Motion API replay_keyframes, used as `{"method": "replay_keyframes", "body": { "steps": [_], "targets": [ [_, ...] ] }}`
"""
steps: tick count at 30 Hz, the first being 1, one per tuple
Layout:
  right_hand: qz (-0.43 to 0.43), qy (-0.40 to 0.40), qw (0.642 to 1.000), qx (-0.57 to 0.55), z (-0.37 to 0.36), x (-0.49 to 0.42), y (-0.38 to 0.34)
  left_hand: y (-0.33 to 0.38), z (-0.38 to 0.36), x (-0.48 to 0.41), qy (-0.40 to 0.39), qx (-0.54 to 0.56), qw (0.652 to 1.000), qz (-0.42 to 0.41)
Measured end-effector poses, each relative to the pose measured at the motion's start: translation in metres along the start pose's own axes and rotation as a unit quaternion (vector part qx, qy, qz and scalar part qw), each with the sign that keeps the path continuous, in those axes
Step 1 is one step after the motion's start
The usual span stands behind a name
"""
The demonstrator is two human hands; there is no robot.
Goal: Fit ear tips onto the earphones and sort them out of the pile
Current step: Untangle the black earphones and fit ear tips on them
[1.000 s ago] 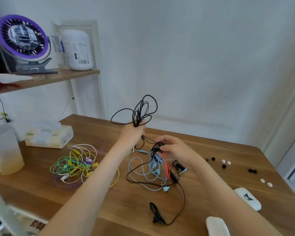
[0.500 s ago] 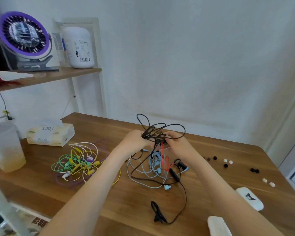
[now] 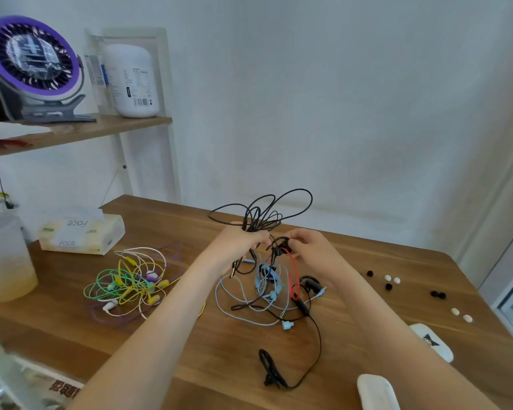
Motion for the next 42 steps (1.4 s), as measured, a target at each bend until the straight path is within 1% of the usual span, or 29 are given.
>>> {"method": "replay_keyframes", "body": {
  "steps": [4, 6, 9, 13, 15, 18, 21, 24, 26, 32, 36, 40, 42],
  "targets": [
    [-0.009, -0.012, 0.996, -0.09, 0.002, 0.001, 0.005, 0.002, 0.002, -0.001, 0.026, 0.01, 1.0, -0.006],
    [-0.009, -0.031, 0.992, -0.126, 0.001, 0.001, 0.008, 0.002, 0.003, -0.001, 0.035, 0.017, 0.999, -0.014],
    [-0.011, -0.059, 0.985, -0.159, -0.003, 0.001, 0.011, 0.002, 0.001, -0.002, 0.039, 0.044, 0.998, -0.029],
    [-0.004, -0.094, 0.99, -0.107, -0.01, 0.002, 0.009, 0.002, -0.002, -0.002, 0.026, 0.069, 0.996, -0.043],
    [0.003, -0.097, 0.991, -0.087, -0.012, 0.003, 0.006, 0.003, -0.002, -0.001, 0.022, 0.091, 0.994, -0.047],
    [0.012, -0.087, 0.991, -0.105, -0.012, 0.004, 0.005, 0.006, -0.001, 0.001, -0.002, 0.136, 0.989, -0.056],
    [-0.001, -0.086, 0.987, -0.133, -0.012, 0.005, 0.005, 0.009, 0.001, 0.003, -0.017, 0.162, 0.984, -0.065],
    [0.002, -0.103, 0.991, -0.079, -0.014, 0.004, 0.007, 0.012, 0.003, 0.005, -0.022, 0.173, 0.982, -0.067],
    [0.006, -0.116, 0.991, -0.07, -0.013, 0.004, 0.005, 0.013, 0.002, 0.006, -0.031, 0.161, 0.984, -0.069],
    [0.056, -0.138, 0.963, -0.225, -0.001, 0.01, 0.001, 0.022, -0.004, 0.011, -0.059, 0.145, 0.984, -0.084],
    [0.073, -0.116, 0.916, -0.377, 0.021, 0.022, 0.004, 0.031, -0.018, 0.014, -0.074, 0.115, 0.985, -0.103],
    [0.06, -0.133, 0.888, -0.436, 0.053, 0.04, 0.013, 0.038, -0.039, 0.017, -0.099, 0.071, 0.988, -0.098],
    [0.036, -0.118, 0.882, -0.454, 0.069, 0.05, 0.021, 0.038, -0.051, 0.016, -0.115, 0.043, 0.989, -0.079]
  ]
}}
Point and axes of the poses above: each hand's wrist, its own x-axis away from the middle knuckle, its own z-axis out of the back of the hand, y = z × x, the point moved 2 cm from there along -x, towards the middle knuckle, and after that the axes turned 5 degrees about z, right-handed, at the moved point
